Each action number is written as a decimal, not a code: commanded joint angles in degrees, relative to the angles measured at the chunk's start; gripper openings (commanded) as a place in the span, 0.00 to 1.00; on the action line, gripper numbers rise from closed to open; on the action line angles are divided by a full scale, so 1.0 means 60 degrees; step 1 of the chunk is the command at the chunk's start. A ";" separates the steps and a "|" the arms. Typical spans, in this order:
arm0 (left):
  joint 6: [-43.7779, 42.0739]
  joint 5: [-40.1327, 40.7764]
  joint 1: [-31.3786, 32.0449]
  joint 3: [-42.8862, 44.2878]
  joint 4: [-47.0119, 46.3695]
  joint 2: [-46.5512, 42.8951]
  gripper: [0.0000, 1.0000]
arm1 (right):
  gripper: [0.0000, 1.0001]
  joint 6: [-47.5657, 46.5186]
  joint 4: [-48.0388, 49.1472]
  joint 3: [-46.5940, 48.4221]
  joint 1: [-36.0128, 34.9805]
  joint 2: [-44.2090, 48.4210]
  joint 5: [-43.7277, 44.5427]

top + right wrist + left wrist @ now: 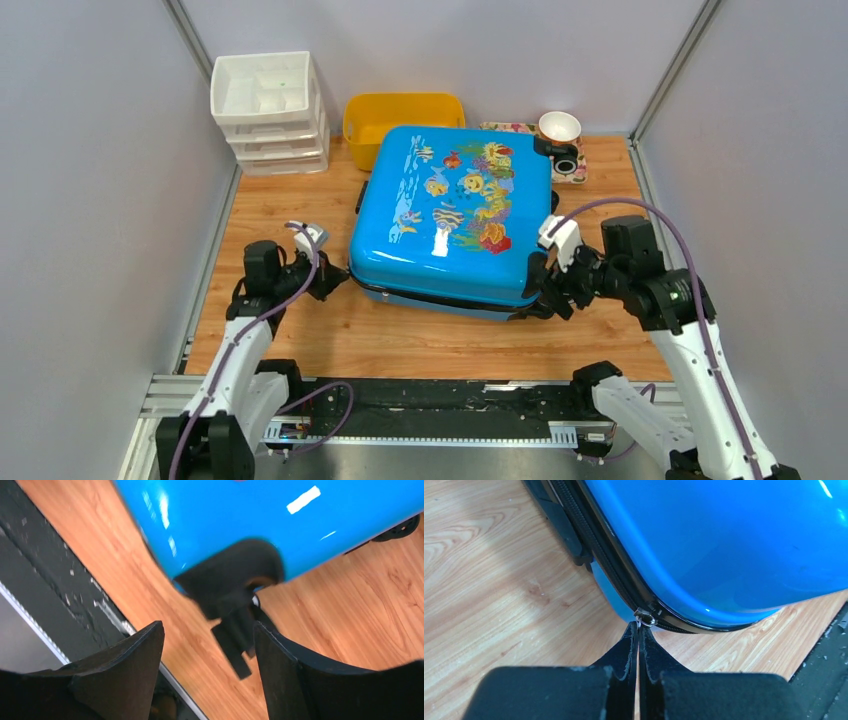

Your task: Open, take out, and arrange the luggage

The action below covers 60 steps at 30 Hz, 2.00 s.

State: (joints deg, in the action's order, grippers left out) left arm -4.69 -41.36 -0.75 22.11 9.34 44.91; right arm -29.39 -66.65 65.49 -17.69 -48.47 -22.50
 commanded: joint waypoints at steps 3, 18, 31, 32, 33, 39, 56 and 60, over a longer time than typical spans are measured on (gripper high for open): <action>-0.0960 -0.1513 -0.0841 0.1032 -0.1952 0.1436 0.00 | 0.72 -0.1679 -0.1768 -0.0558 0.0034 0.0300 0.1039; -0.2543 -0.3402 -0.1119 0.1661 -0.4149 0.3441 0.00 | 0.13 -0.2689 -0.0669 -0.1936 0.0209 -0.0258 0.3076; -0.3100 -0.5235 0.0020 0.0330 -0.4766 0.2186 0.00 | 0.00 -0.4946 -0.0478 -0.1045 0.5097 -0.0663 0.1248; -0.3245 -0.5162 0.0096 0.0213 -0.4707 0.2053 0.00 | 0.03 -0.4917 -0.0507 -0.0869 0.5262 -0.0870 0.1231; -0.3261 -0.5104 0.0386 0.0081 -0.4678 0.1834 0.00 | 0.20 -0.4801 -0.0522 -0.0693 0.5365 -0.1075 0.1274; -0.2412 -0.4768 0.1530 0.0007 -0.5102 0.1599 0.00 | 0.60 -0.2767 -0.0830 0.2321 0.5747 -0.2453 -0.0346; -0.1287 -0.3345 0.2881 -0.0301 -0.4557 0.1317 0.00 | 0.56 0.2291 0.2158 0.3778 -0.1136 -0.4739 0.1025; -0.1079 -0.3491 0.2455 0.0021 -0.5057 0.1700 0.00 | 0.55 0.1984 0.2174 0.3002 -0.1679 -0.4696 0.1099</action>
State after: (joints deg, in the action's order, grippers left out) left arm -13.65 -60.62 16.32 18.02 -11.16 54.22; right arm -18.57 -55.61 86.04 -25.71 -78.24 -18.39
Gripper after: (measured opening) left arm 0.006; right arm 0.556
